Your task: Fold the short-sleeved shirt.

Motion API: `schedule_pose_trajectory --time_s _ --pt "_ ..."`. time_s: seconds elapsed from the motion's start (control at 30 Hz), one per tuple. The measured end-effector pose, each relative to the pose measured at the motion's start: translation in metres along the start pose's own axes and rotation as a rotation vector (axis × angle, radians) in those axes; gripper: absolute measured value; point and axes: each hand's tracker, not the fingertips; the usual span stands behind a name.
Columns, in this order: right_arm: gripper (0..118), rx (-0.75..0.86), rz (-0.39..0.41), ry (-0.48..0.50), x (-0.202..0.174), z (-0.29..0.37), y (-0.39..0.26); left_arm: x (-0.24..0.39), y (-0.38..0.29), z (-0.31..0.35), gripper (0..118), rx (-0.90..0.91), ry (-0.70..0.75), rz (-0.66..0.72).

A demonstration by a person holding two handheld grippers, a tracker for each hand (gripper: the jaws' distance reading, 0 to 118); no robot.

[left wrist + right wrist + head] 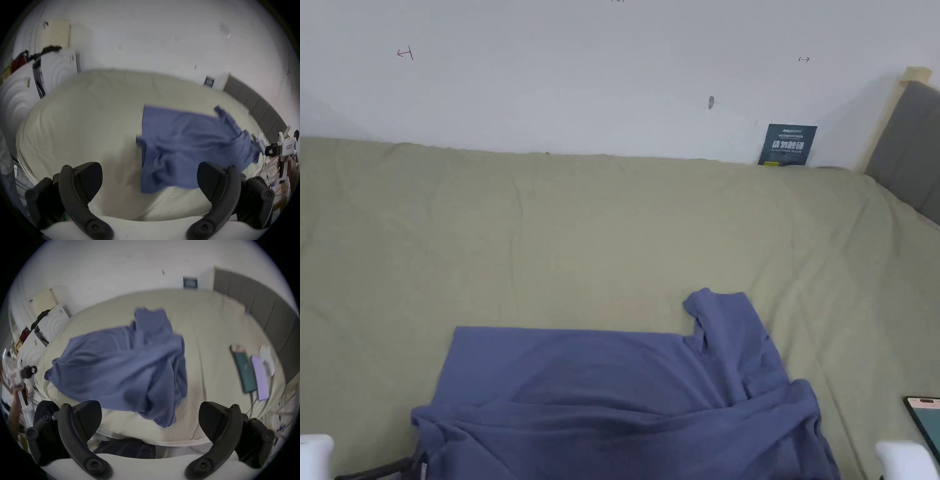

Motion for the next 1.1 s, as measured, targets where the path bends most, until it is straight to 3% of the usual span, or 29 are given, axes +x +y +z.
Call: schedule_pose_trajectory --time_s 0.07,0.13,0.17,0.2,0.23,0.27,0.3,0.37,0.43,0.57,0.6,0.63,0.73,0.77,0.8,0.9,1.0,1.03,1.1 --pt "118 0.179 0.030 0.003 -0.026 0.038 0.011 0.014 0.006 0.029 116 0.084 0.022 -0.051" --pt "115 0.261 0.018 0.019 -0.041 0.056 0.015 0.016 0.004 0.037 116 0.160 0.048 -0.081" --pt "106 0.277 0.002 0.049 -0.041 0.054 0.014 0.019 0.006 0.039 114 0.175 0.053 -0.078" --pt "84 0.294 -0.013 0.061 -0.047 0.057 0.017 0.022 0.010 0.039 109 0.159 0.045 -0.074" --pt "38 0.300 -0.019 0.055 -0.053 0.058 0.020 0.025 0.016 0.036 84 0.153 0.031 -0.077" --pt "3 0.301 -0.019 0.051 -0.059 0.057 0.022 0.027 0.023 0.028 42 0.137 0.017 -0.084" --pt "0 0.314 -0.019 0.041 -0.064 0.053 0.025 0.029 0.029 0.017 2 0.118 0.020 -0.094" --pt "0 0.346 -0.018 0.069 -0.071 0.050 0.028 0.031 0.040 -0.007 0 0.087 0.023 -0.109" --pt "0 0.327 -0.022 0.091 -0.076 0.041 0.033 0.023 0.054 -0.045 0 0.000 -0.084 -0.104" --pt "0 0.294 -0.016 0.093 -0.078 0.022 0.037 0.008 0.079 -0.139 0 -0.103 0.003 -0.163" --pt "0 0.284 -0.027 0.092 -0.075 0.015 0.037 0.002 0.086 -0.163 7 -0.133 0.007 -0.168" --pt "0 0.274 -0.038 0.092 -0.073 0.010 0.037 -0.003 0.091 -0.184 48 -0.140 0.015 -0.167" --pt "0 0.236 -0.069 0.074 -0.062 -0.008 0.037 -0.017 0.106 -0.250 94 -0.258 0.020 -0.162" --pt "0 0.225 -0.078 0.072 -0.059 -0.013 0.038 -0.020 0.106 -0.267 118 -0.290 0.028 -0.172" --pt "0 0.213 -0.088 0.071 -0.055 -0.018 0.038 -0.005 0.122 -0.269 116 -0.237 0.023 -0.203" --pt "0 0.188 -0.089 0.057 -0.048 -0.035 0.040 -0.002 0.136 -0.308 115 -0.301 0.065 -0.194" --pt "0 0.170 -0.093 0.056 -0.044 -0.046 0.040 -0.004 0.102 -0.324 109 -0.337 0.085 -0.209" --pt "0 0.168 -0.098 0.061 -0.044 -0.047 0.040 0.003 0.097 -0.323 88 -0.343 0.087 -0.251" --pt "0 0.170 -0.101 0.065 -0.045 -0.047 0.041 0.002 0.080 -0.333 59 -0.304 0.061 -0.303"
